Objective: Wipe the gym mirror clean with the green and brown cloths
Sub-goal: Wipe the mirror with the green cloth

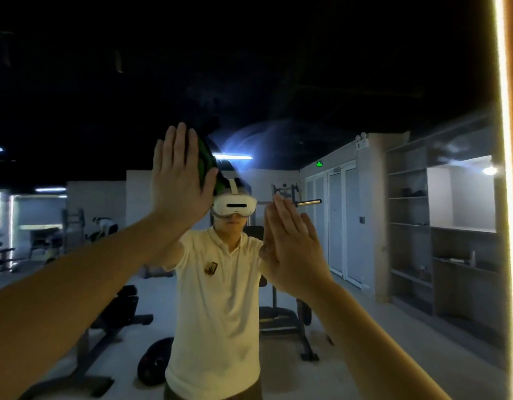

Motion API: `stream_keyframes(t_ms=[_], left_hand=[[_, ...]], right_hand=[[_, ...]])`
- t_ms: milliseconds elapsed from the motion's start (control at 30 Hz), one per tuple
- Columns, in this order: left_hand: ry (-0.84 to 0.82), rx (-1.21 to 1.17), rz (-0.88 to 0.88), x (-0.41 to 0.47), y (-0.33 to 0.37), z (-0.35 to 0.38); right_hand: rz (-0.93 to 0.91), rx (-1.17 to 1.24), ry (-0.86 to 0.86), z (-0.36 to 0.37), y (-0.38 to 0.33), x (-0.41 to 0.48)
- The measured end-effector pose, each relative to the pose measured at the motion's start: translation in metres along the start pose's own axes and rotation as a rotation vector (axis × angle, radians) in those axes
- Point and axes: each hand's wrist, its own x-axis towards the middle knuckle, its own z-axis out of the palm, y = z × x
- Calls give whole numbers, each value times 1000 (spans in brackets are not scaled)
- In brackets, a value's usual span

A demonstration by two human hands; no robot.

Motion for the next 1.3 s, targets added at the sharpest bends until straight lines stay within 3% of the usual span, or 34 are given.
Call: stream_keyframes(t_ms=[133,267,367,433,500,600,667,833,1000,1133,1300], left_hand=[[-33,-93,256,-47,47,23],[-174,-41,606,-174,58,46],[-292,-50,703,-259,16,49],[-304,-21,752,-262,-4,44],[-244,-5,598,-223,-9,37],[-113,-49,146,-154,-3,27],[-76,-54,78,-146,3,27],[-262,-91,526,-248,22,50],[-390,-89,841,-389,12,72],[-497,69,1107,-481,-4,86],[-535,-152,1151,-505,4,55]], right_hand=[[26,94,69,10,1,1],[163,367,343,12,-4,-26],[94,298,288,33,-13,-69],[34,261,222,52,-16,-94],[30,260,207,58,-21,-107],[97,301,197,50,-39,-116],[138,320,162,50,-49,-127],[196,343,29,73,-61,-168],[260,325,-54,97,-71,-235],[316,280,-183,110,-80,-307],[389,301,-314,104,-102,-374]])
